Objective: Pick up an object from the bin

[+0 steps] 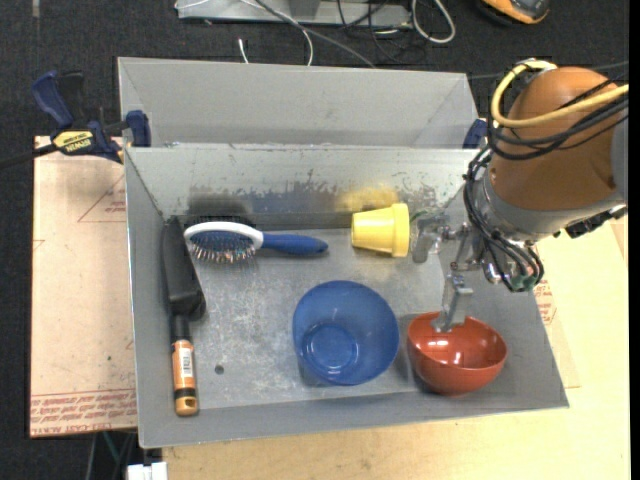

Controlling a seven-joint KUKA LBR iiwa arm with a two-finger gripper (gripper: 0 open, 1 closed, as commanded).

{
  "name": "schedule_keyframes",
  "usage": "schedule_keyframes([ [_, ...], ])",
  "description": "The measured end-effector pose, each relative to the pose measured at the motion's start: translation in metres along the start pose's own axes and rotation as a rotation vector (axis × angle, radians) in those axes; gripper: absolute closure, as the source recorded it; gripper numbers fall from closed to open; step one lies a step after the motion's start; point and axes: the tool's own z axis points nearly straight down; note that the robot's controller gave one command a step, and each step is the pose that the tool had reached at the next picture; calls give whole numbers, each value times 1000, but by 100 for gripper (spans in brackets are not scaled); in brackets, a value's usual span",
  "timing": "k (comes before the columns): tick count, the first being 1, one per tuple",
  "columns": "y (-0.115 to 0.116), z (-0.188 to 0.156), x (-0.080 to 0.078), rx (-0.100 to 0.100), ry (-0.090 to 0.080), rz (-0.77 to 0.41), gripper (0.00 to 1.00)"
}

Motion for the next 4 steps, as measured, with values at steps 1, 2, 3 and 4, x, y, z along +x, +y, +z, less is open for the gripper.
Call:
schedule_keyframes([
  [1, 0, 0, 0, 0, 0, 0, 0],
  [2, 54, 67, 45, -1, 0, -120, 0],
  [3, 37, 43, 45, 0, -5, -86, 0],
  [4, 58, 93, 42, -5, 11, -142, 0],
])
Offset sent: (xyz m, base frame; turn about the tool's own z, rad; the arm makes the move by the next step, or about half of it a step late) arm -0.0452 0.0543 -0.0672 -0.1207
